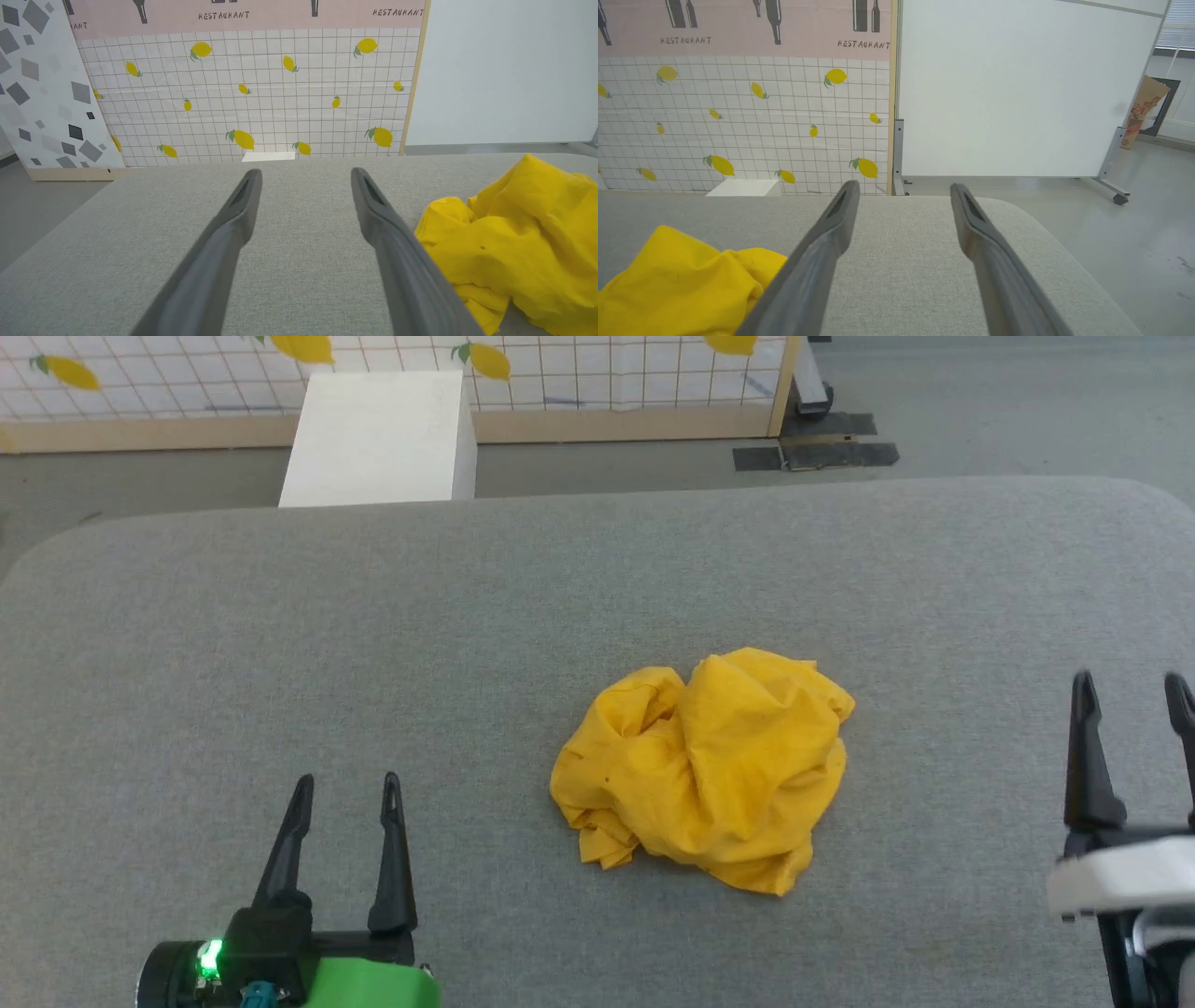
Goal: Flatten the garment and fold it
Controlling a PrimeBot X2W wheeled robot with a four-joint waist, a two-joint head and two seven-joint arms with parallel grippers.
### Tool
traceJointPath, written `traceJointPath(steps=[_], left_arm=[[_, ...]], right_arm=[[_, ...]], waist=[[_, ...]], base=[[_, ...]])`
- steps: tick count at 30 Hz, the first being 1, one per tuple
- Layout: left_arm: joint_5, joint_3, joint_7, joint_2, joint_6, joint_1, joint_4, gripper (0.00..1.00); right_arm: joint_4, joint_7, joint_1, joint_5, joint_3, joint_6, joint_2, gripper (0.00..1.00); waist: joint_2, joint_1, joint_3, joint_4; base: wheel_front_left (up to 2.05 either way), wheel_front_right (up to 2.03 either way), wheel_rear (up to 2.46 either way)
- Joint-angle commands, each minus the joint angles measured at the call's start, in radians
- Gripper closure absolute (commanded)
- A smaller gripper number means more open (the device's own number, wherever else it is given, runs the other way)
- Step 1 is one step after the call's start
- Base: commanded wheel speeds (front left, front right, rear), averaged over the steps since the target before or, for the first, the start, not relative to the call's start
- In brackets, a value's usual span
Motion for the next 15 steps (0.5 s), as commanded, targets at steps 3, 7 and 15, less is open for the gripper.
traceJointPath(steps=[3,7,15], left_arm=[[0.013,0.022,-0.005,-0.024,-0.019,-0.018,0.007,0.00],[0.028,0.036,-0.005,-0.052,-0.042,-0.034,0.014,0.00],[0.061,0.041,-0.005,-0.100,-0.092,-0.076,0.040,0.00]], right_arm=[[-0.009,0.076,-0.087,0.035,0.029,-0.002,-0.005,0.00],[0.018,0.225,-0.208,0.116,0.099,-0.002,-0.073,0.00],[0.151,0.574,-0.448,0.311,0.217,-0.002,-0.225,0.00]], waist=[[-0.0001,0.0000,0.037,0.020],[-0.0001,0.0000,0.074,0.038],[-0.0001,0.0000,0.161,0.096]], base=[[0.00,0.00,0.00],[0.00,0.00,0.00],[0.00,0.00,0.00]])
